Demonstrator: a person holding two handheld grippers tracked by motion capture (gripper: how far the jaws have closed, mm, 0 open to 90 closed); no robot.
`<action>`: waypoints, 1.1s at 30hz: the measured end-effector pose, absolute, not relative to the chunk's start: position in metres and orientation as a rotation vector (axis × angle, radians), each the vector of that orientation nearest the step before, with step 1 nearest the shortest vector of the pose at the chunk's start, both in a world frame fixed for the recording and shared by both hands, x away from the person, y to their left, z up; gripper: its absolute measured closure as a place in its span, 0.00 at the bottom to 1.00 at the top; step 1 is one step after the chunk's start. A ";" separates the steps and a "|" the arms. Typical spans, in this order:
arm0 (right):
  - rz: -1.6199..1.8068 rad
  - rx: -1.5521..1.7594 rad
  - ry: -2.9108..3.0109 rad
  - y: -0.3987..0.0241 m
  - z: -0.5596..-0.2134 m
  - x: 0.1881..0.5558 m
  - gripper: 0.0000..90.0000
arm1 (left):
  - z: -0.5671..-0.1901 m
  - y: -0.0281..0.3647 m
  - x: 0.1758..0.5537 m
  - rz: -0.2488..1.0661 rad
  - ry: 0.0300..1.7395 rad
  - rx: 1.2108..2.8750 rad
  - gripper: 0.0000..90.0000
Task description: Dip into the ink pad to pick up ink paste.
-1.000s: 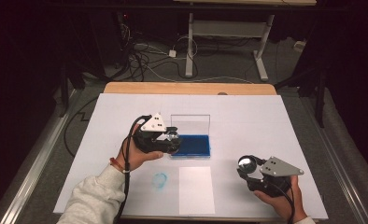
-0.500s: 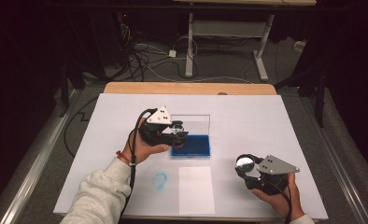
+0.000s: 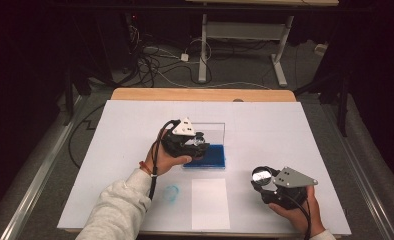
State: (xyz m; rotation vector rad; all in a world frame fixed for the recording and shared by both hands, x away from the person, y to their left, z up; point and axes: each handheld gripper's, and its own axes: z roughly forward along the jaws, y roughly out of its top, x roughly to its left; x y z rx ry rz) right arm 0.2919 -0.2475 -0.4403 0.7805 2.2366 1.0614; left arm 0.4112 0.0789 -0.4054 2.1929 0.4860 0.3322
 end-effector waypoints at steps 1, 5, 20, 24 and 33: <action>1.058 0.780 2.238 -0.247 -0.441 0.292 0.44 | -0.409 0.078 0.412 0.330 0.491 2.191 0.61; 1.032 0.774 2.242 -0.248 -0.441 0.293 0.44 | -0.418 0.078 0.416 0.312 0.493 2.180 0.61; 1.078 0.804 2.246 -0.254 -0.441 0.295 0.44 | -0.446 0.083 0.424 0.281 0.534 2.159 0.61; 1.083 0.800 2.254 -0.254 -0.441 0.294 0.44 | -0.445 0.085 0.423 0.289 0.522 2.176 0.61; 1.085 0.791 2.264 -0.253 -0.441 0.293 0.44 | -0.442 0.084 0.416 0.347 0.516 2.257 0.61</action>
